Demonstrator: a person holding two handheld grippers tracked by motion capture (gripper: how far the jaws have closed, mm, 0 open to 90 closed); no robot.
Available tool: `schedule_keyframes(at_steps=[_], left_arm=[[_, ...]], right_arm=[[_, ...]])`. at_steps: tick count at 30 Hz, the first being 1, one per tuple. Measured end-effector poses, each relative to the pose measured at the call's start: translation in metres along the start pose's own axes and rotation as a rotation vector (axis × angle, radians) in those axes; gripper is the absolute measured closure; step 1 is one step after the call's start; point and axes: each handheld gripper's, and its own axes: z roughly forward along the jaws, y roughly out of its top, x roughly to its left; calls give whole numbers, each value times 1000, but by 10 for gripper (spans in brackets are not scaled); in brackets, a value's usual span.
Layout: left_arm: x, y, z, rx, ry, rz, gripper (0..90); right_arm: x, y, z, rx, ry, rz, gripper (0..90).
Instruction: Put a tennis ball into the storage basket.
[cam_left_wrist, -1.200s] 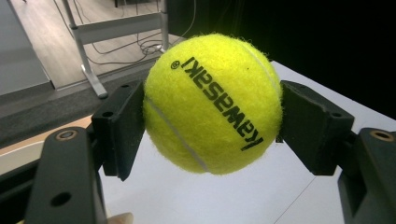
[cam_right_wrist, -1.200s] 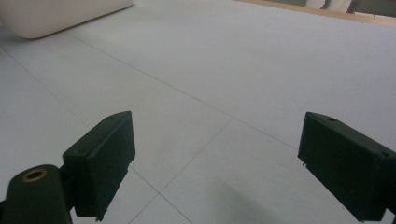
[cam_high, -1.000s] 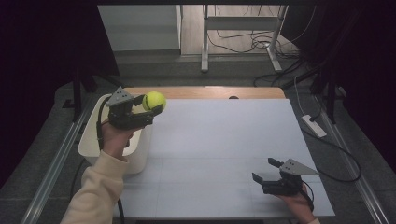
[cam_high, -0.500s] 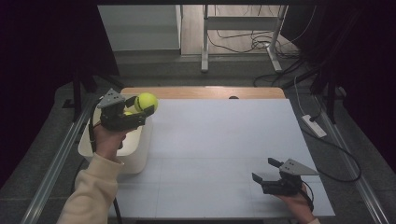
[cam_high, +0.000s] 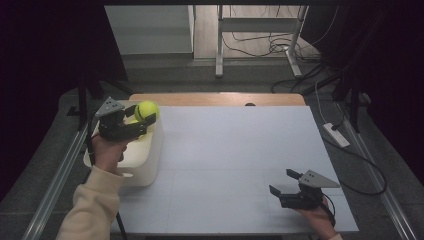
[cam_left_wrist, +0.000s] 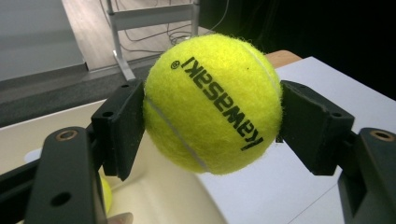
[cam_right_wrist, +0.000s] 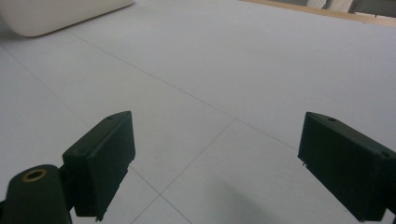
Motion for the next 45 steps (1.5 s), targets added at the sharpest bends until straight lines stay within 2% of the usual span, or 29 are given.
schedule_keyframes(at_steps=[8, 13, 20, 24, 37, 45], left_arm=[[9, -4, 0, 12, 26, -19, 276], [13, -4, 3, 23, 60, -14, 275], [22, -6, 9, 51, 76, -30, 275], [26, -7, 14, 76, 109, -32, 274], [37, -11, 24, 143, 133, -62, 273], [38, -12, 26, 168, 142, -54, 272]], right_arm=[[0, 0, 0, 3, -2, -3, 109], [0, 0, 1, 4, -1, -1, 109], [0, 0, 1, 3, 1, 0, 109], [0, 0, 1, 5, 1, 0, 109], [0, 0, 1, 6, 1, 1, 109], [0, 0, 1, 6, 1, 1, 109]])
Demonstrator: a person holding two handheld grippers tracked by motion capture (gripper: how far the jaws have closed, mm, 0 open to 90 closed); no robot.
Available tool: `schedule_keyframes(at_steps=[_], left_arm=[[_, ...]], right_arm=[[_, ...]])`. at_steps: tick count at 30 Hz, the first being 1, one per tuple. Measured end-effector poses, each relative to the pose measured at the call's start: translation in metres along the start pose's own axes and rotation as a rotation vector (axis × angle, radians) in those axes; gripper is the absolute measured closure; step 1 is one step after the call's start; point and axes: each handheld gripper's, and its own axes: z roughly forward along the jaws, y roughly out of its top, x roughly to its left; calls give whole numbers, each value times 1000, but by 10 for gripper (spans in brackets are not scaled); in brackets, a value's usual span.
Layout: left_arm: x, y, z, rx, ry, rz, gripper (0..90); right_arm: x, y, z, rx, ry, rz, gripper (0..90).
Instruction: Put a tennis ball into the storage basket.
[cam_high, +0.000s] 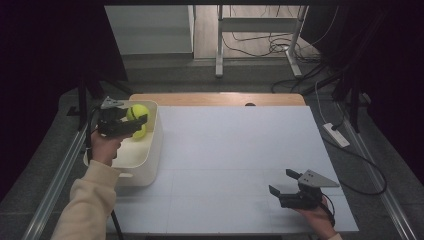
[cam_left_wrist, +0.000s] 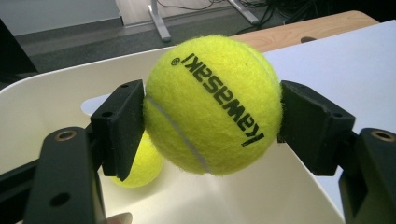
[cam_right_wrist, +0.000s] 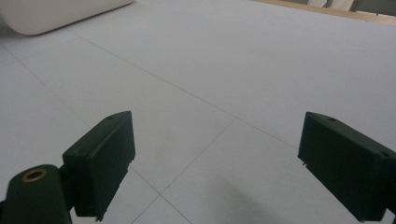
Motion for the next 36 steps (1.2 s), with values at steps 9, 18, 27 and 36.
schedule_keyframes(at_steps=[9, 18, 27, 36], left_arm=[[1, -1, -1, 2, -6, 0, 272], [2, 0, -3, -8, -3, -14, 177], [-2, 1, -3, 9, -51, -28, 87], [-8, 2, -12, -25, -80, -19, 63]], right_arm=[[0, 0, 0, 0, 0, 0, 109], [0, 0, 0, -1, 1, -1, 109], [0, 0, 0, 1, 0, -2, 109], [0, 0, 0, 0, 1, -2, 109]])
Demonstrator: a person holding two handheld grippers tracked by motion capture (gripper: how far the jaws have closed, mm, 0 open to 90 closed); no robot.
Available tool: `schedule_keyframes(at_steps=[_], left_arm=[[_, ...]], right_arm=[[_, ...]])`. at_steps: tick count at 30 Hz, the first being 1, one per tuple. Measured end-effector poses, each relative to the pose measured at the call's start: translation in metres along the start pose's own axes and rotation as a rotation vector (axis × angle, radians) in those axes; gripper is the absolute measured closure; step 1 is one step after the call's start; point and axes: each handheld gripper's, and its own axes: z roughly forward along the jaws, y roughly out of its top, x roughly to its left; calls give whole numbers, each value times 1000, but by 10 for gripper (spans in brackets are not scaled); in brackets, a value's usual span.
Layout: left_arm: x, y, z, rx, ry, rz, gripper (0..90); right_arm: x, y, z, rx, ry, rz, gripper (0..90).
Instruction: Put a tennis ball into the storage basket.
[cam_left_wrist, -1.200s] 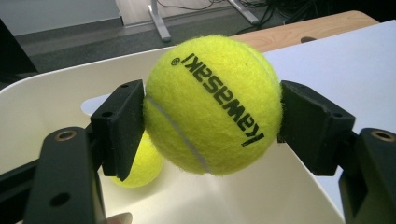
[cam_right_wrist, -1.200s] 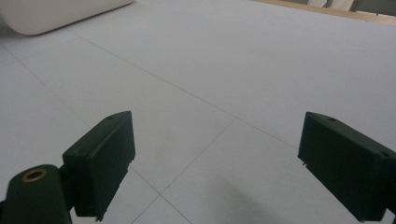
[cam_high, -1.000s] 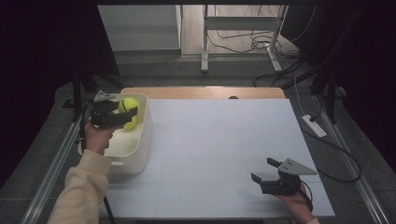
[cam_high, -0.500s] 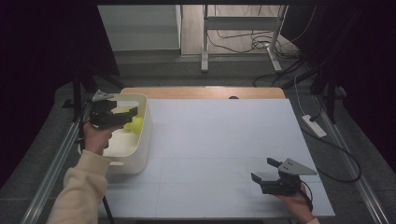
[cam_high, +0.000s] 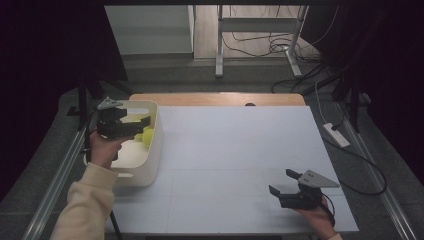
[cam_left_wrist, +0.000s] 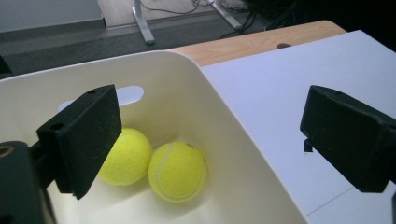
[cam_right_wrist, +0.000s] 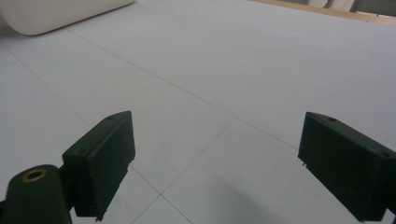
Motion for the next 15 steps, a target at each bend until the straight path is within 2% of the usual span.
schedule_keyframes(at_steps=[4, 7, 15], left_arm=[[-4, 0, -5, -20, -26, 5, 57], [-10, -1, -8, -35, -63, 18, 56], [-22, -7, -10, -52, -106, 40, 61]], right_arm=[[0, 0, 0, 0, 0, 0, 109], [0, 0, 0, 0, 1, -1, 109], [0, 1, 1, 0, 1, -6, 109]])
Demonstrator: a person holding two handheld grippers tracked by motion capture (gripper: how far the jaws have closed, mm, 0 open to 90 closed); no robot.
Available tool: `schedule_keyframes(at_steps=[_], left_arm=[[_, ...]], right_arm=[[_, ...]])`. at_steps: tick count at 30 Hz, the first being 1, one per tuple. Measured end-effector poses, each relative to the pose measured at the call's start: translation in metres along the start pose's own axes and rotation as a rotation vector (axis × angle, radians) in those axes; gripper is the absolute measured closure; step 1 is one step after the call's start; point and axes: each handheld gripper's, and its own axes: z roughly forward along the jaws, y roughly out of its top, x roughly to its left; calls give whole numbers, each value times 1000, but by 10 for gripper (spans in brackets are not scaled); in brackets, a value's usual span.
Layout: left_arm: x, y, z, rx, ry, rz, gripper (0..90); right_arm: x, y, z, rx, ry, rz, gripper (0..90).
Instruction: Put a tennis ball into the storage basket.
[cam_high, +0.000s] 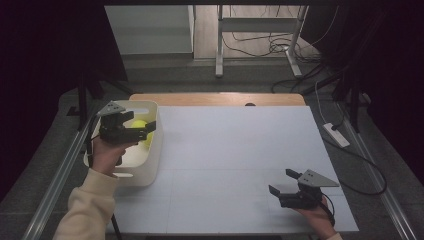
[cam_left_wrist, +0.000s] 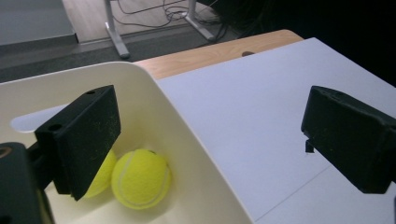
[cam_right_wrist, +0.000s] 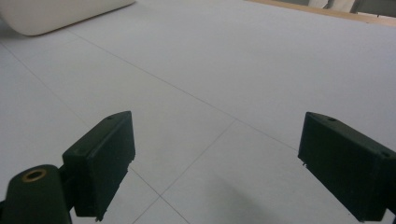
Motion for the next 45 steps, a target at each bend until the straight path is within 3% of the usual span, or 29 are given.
schedule_keyframes(at_steps=[21, 33, 45], left_arm=[[-31, -17, -9, -53, -106, 66, 85], [-49, -29, -6, -47, -160, 100, 87], [-77, -44, -2, -47, -238, 150, 89]], right_arm=[[0, 2, 4, 0, 7, -4, 109], [0, 2, 4, 0, 11, -6, 109], [0, 2, 4, -1, 11, -5, 109]])
